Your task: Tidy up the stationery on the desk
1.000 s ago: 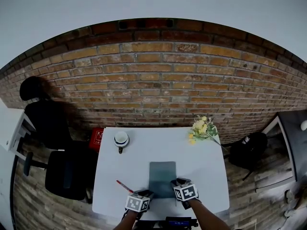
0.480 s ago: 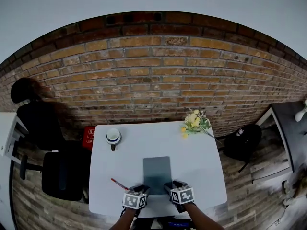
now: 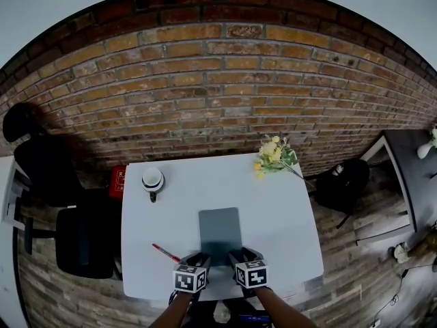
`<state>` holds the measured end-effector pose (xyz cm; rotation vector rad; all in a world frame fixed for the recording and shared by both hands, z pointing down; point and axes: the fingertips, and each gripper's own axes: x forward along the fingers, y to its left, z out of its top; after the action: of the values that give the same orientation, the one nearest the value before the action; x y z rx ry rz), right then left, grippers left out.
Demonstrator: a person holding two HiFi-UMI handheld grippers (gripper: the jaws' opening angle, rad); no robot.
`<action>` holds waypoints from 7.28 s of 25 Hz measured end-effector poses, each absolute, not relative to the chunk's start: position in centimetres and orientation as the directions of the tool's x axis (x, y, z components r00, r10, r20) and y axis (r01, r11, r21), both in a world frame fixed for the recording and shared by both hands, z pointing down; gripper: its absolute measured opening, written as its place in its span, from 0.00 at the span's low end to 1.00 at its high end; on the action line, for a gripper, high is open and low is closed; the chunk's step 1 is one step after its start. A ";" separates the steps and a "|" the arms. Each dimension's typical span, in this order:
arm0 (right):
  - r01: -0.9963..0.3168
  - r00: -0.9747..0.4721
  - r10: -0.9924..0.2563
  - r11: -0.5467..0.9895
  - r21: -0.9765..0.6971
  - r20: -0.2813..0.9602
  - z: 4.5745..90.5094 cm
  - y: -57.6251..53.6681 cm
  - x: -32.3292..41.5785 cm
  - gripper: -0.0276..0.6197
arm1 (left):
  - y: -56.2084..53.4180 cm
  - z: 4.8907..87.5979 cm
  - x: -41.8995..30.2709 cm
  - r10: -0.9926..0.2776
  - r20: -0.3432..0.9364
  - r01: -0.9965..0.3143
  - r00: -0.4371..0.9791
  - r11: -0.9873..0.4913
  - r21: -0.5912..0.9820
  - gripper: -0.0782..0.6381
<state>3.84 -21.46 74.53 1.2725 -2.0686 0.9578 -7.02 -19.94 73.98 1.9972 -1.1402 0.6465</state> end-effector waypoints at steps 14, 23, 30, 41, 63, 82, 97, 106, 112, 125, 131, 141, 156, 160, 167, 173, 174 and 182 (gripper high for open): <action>-0.907 -0.420 -0.590 0.262 -0.329 0.689 71.3 -21.9 5.8 0.19 | -19.8 73.9 -6.0 -0.467 0.714 -0.853 0.521 -0.316 0.416 0.26; -0.897 -0.441 -0.643 0.336 -0.287 0.627 65.1 -22.5 7.3 0.14 | -20.7 73.7 -2.1 -0.439 0.669 -0.800 0.599 -0.304 0.517 0.26; -0.855 -0.501 -0.634 0.468 -0.223 0.589 61.6 -22.0 3.5 0.15 | -20.7 73.1 -2.9 -0.421 0.623 -0.751 0.659 -0.321 0.577 0.27; -0.801 -0.548 -0.603 0.578 -0.155 0.580 59.7 -20.8 -2.2 0.16 | -23.4 67.4 -6.6 -0.560 0.489 -0.711 0.669 -0.287 0.642 0.34; -0.790 -0.547 -0.600 0.601 -0.122 0.583 59.8 -20.4 -5.3 0.16 | -27.8 61.9 -4.4 -0.450 0.602 -0.751 0.660 -0.371 0.546 0.45; -0.825 -0.544 -0.632 0.523 -0.214 0.552 59.7 -22.0 -1.8 0.09 | -27.6 62.0 -5.8 -0.518 0.525 -0.690 0.676 -0.194 0.697 0.25; -0.900 -0.435 -0.712 0.367 -0.236 0.551 60.1 -26.3 6.3 0.08 | -30.5 64.0 -2.8 -0.650 0.207 -0.314 0.731 -0.051 0.948 0.24; -0.899 -0.434 -0.692 0.373 -0.229 0.576 62.1 -27.4 6.1 0.08 | -30.0 67.6 -7.1 -0.680 0.303 -0.402 0.668 0.012 0.915 0.22; -0.896 -0.441 -0.678 0.376 -0.238 0.589 63.2 -27.8 5.8 0.08 | -29.4 70.6 -8.6 -0.635 0.439 -0.533 0.636 0.050 0.845 0.21; -0.895 -0.445 -0.661 0.357 -0.268 0.604 64.4 -27.2 6.2 0.08 | -28.6 72.8 -9.3 -0.451 0.693 -0.816 0.563 -0.167 0.553 0.39; -0.881 -0.472 -0.662 0.386 -0.276 0.582 63.6 -27.3 6.4 0.07 | -28.5 68.0 -8.7 -0.548 0.578 -0.792 0.605 -0.333 0.512 0.39; -0.837 -0.544 -0.682 0.484 -0.256 0.489 58.7 -27.2 5.5 0.06 | -26.2 57.9 -6.1 -0.627 0.343 -0.714 0.699 -0.587 0.382 0.21; -0.768 -0.634 -0.626 0.578 -0.276 0.454 56.2 -25.1 3.8 0.06 | -23.8 54.6 -5.2 -0.625 0.249 -0.671 0.740 -0.657 0.344 0.12; -0.749 -0.652 -0.602 0.605 -0.270 0.461 56.3 -25.2 3.4 0.06 | -23.2 54.4 -5.9 -0.648 0.276 -0.704 0.710 -0.643 0.301 0.12; -0.665 -0.722 -0.500 0.693 -0.280 0.478 57.5 -25.5 -0.5 0.06 | -20.8 54.9 -10.9 -0.750 0.322 -0.815 0.578 -0.511 0.273 0.12; -0.564 -0.759 -0.365 0.782 -0.264 0.539 60.4 -23.6 -6.7 0.06 | -15.7 56.9 -17.8 -0.834 0.367 -0.902 0.411 -0.314 0.298 0.12; -0.551 -0.759 -0.348 0.794 -0.258 0.551 60.9 -23.3 -7.7 0.06 | -14.9 57.4 -18.8 -0.843 0.375 -0.910 0.387 -0.283 0.302 0.12; -0.442 -0.696 -0.232 0.884 -0.151 0.679 66.7 -20.5 -15.1 0.06 | -9.3 62.8 -24.7 -0.865 0.437 -0.941 0.245 -0.103 0.324 0.13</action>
<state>-15.07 -20.54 66.69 0.4817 -2.3607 0.3984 -24.70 -9.25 62.75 1.9874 -1.6412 0.1834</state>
